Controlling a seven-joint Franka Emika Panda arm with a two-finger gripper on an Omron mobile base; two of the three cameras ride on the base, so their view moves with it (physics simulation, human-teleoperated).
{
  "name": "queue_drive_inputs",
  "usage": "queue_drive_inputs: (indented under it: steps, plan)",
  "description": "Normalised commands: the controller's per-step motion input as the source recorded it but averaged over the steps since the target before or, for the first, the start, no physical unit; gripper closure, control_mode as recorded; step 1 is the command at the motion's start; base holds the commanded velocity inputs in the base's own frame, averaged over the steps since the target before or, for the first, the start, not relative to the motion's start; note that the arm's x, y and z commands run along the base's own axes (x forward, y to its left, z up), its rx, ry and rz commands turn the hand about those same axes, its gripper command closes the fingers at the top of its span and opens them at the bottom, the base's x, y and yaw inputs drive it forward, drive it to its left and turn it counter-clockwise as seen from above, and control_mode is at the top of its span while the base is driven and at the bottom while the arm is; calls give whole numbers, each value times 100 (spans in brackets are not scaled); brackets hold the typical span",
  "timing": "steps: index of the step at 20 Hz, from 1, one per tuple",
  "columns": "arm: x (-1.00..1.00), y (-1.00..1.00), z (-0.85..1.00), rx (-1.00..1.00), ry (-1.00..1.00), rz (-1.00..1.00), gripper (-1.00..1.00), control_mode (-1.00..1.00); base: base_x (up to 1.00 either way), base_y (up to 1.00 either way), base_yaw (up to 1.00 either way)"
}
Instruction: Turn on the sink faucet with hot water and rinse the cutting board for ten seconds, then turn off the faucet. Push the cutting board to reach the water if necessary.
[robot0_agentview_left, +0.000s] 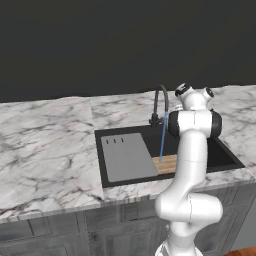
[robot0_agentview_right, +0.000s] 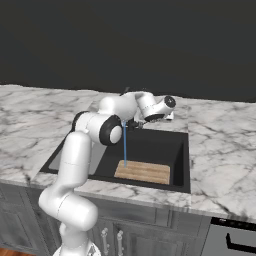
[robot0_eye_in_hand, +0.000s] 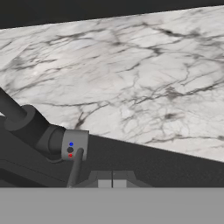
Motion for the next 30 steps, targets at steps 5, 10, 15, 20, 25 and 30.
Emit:
queue_drive_inputs:
  steps: [5, 10, 15, 20, 25, 30]
  plan:
    - [0, 0, -1, 0, 0, 0, 100, -100, 0, 0, 0]
    - [0, 0, -9, 0, 0, 0, 100, -100, 0, 0, 0]
    - [0, 0, -13, 0, 0, 0, 100, -100, 0, 0, 0]
    - [0, 10, -1, 0, 0, 0, 100, -100, 0, 0, 0]
    - [0, 28, -3, -1, 0, 0, 100, -100, 0, 0, 0]
    - [0, 20, -4, 0, 0, 0, 100, -100, 0, 0, 0]
